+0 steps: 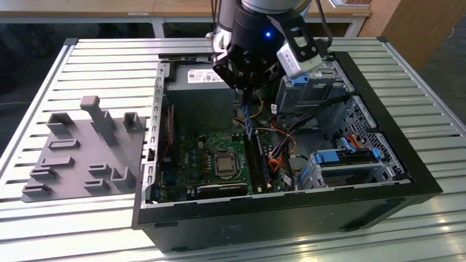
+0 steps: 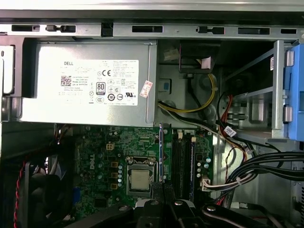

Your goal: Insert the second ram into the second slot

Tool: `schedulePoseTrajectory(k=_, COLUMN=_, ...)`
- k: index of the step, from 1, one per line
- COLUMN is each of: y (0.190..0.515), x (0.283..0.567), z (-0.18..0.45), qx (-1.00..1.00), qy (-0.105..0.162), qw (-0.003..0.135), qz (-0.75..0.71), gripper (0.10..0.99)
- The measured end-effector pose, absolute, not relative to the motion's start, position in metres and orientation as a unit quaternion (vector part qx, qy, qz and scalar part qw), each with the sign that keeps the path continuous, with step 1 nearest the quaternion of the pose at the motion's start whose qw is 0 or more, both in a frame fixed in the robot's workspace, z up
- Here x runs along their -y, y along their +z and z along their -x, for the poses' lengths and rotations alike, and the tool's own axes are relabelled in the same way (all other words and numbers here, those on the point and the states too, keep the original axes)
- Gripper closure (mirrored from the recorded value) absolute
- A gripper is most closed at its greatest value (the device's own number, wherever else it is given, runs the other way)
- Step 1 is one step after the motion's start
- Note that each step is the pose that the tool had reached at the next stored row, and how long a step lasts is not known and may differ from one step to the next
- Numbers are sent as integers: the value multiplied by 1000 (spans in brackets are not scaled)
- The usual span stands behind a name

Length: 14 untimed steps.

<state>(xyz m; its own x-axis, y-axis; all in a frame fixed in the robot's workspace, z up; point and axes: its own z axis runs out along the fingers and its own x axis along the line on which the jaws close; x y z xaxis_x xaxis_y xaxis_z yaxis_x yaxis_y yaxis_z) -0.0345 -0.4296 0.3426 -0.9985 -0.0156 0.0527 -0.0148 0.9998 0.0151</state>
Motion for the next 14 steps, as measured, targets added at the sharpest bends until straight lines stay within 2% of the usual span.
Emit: schedulePoseTrajectory(k=14, y=340, x=431, z=34, qx=1000, qy=-7, qw=26, qz=-8, gripper=973)
